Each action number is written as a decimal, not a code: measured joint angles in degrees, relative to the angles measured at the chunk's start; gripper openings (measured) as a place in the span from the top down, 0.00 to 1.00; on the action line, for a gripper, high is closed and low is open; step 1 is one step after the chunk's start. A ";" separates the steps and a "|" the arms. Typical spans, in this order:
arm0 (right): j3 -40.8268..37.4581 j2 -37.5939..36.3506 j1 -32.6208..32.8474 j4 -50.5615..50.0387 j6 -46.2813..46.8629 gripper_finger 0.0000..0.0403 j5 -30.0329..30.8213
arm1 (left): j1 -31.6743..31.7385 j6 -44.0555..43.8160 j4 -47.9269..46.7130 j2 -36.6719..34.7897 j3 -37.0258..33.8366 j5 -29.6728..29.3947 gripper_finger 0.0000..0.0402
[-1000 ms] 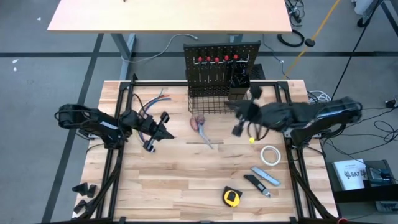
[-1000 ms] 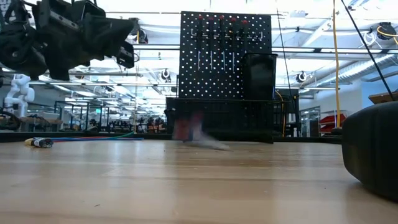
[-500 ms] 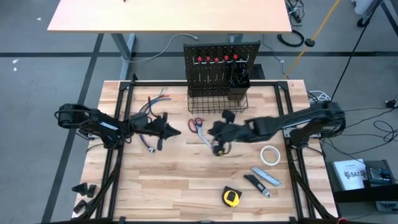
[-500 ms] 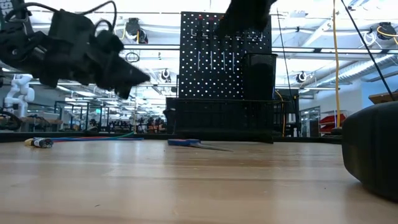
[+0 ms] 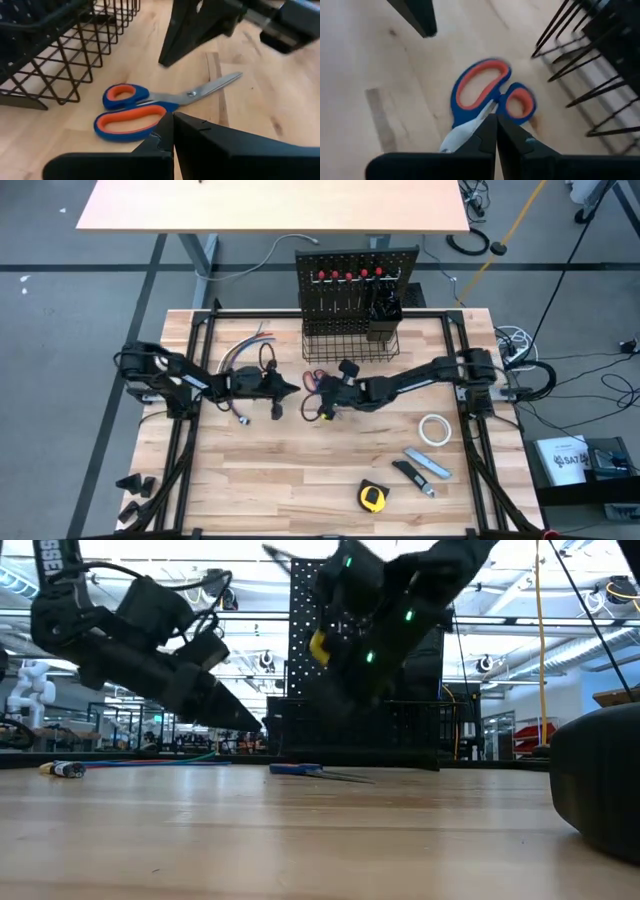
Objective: Hang tools onto peg board
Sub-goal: Put the scissor into the black bin on the pegboard
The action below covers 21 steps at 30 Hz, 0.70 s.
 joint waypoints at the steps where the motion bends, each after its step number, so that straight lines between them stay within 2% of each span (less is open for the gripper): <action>1: 0.01 1.00 -0.39 0.56 0.31 1.00 -0.39 | -0.06 0.14 0.00 0.77 0.41 -0.08 1.00; 9: 0.03 6.25 -0.53 2.88 1.35 1.00 -1.35 | -0.06 0.10 0.02 4.12 1.97 -0.10 1.00; 15: 0.31 6.83 0.48 3.39 4.50 1.00 -8.67 | -0.04 0.05 0.07 4.25 1.99 -3.06 1.00; 21: 0.27 6.58 3.32 3.02 4.45 1.00 -11.24 | -0.04 -0.04 0.07 5.07 2.01 -1.96 1.00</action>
